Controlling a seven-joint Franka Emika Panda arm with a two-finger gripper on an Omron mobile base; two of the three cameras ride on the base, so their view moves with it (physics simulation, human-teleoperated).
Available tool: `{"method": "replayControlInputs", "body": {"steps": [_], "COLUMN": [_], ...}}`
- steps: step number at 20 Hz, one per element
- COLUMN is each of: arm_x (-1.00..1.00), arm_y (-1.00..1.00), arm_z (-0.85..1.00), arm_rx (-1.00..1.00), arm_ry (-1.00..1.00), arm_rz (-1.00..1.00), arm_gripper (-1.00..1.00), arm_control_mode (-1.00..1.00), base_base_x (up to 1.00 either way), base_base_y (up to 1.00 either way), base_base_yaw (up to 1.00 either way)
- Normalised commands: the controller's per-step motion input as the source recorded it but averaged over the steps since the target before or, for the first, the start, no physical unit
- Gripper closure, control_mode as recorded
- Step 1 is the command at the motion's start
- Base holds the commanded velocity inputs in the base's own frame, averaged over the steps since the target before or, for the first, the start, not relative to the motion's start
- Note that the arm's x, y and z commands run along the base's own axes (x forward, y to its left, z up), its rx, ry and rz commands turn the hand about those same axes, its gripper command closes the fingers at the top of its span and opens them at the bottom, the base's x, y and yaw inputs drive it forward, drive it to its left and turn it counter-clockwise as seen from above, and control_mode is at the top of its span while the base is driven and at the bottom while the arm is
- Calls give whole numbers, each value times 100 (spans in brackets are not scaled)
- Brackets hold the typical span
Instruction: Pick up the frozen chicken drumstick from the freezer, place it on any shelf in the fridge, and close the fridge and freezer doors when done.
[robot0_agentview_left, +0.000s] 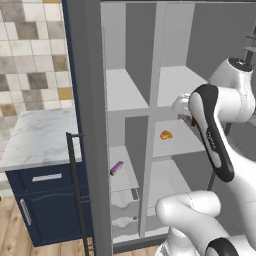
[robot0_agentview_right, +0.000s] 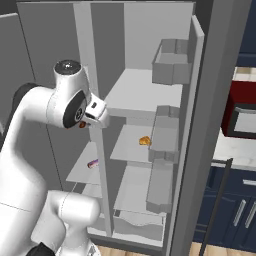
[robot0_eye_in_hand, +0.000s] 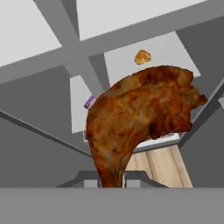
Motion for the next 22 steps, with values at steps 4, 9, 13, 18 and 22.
{"method": "replayControlInputs", "body": {"steps": [4,9,13,18,22], "arm_x": [25,53,87,84,71], "arm_y": [-81,-56,-8,-5,-20], "arm_z": [35,11,0,0,-9], "arm_rx": [1,2,5,1,0], "arm_ry": [0,0,0,4,9], "arm_rz": [-3,0,2,4,5], "arm_gripper": [100,100,100,100,100], "arm_control_mode": [-100,-100,-100,-100,-100], "base_base_x": [0,0,0,0,0], "base_base_y": [0,0,0,0,0], "base_base_yaw": [0,0,0,0,0]}}
